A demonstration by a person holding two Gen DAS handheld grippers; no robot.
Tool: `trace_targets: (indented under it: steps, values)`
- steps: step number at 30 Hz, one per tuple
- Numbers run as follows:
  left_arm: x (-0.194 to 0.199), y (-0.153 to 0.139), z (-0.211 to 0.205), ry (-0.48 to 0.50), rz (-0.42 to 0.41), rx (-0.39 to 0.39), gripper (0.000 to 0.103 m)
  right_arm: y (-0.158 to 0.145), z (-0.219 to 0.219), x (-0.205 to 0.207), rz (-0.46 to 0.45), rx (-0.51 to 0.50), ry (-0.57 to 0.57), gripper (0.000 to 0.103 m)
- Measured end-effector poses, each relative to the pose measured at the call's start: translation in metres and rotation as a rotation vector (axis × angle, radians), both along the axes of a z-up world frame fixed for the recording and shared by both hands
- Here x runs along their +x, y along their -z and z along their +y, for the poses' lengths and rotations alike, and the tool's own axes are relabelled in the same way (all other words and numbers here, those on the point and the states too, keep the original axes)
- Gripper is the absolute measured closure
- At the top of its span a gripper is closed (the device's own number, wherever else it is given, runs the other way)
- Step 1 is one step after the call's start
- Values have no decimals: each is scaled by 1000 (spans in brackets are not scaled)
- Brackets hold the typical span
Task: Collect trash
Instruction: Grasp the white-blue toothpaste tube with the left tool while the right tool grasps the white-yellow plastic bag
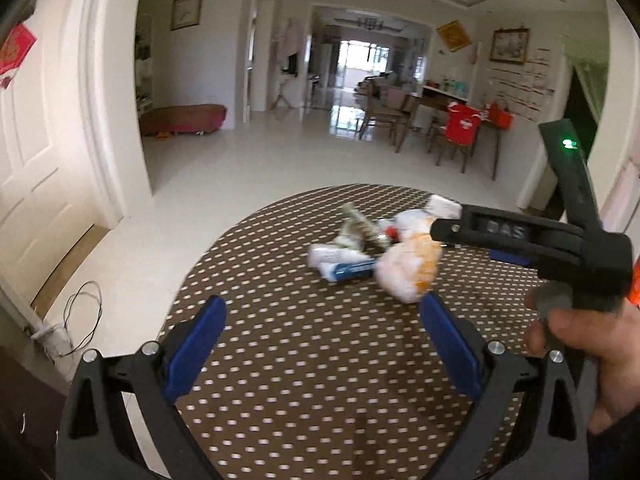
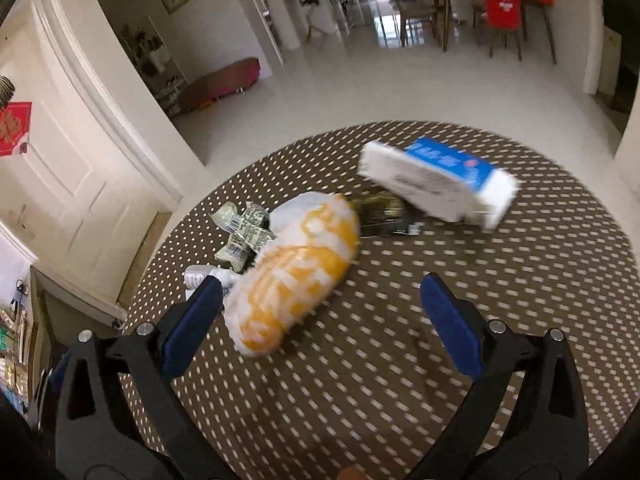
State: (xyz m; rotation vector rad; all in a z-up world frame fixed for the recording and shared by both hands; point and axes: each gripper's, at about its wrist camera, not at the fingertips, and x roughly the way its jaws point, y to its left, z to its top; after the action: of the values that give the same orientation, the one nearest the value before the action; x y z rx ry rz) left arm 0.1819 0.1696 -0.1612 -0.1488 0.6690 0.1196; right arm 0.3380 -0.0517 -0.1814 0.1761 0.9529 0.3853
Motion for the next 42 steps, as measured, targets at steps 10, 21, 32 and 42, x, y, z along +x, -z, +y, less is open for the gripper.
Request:
trace_targets:
  steps: [10,21,32,42]
  values:
    - [18,12,7,33,26,24,8,18,4,4,23,-8,-31,53]
    - [83,47,-16,173,120,90,8,-7,-62,-40,-42,54,-19,54]
    - [113,61,-35,318,222,29,70,-20,-112,-65,-52,105,29,53]
    - [123,62,-62,341,225,35,61,-24,-136,-75,-52,124,65,52]
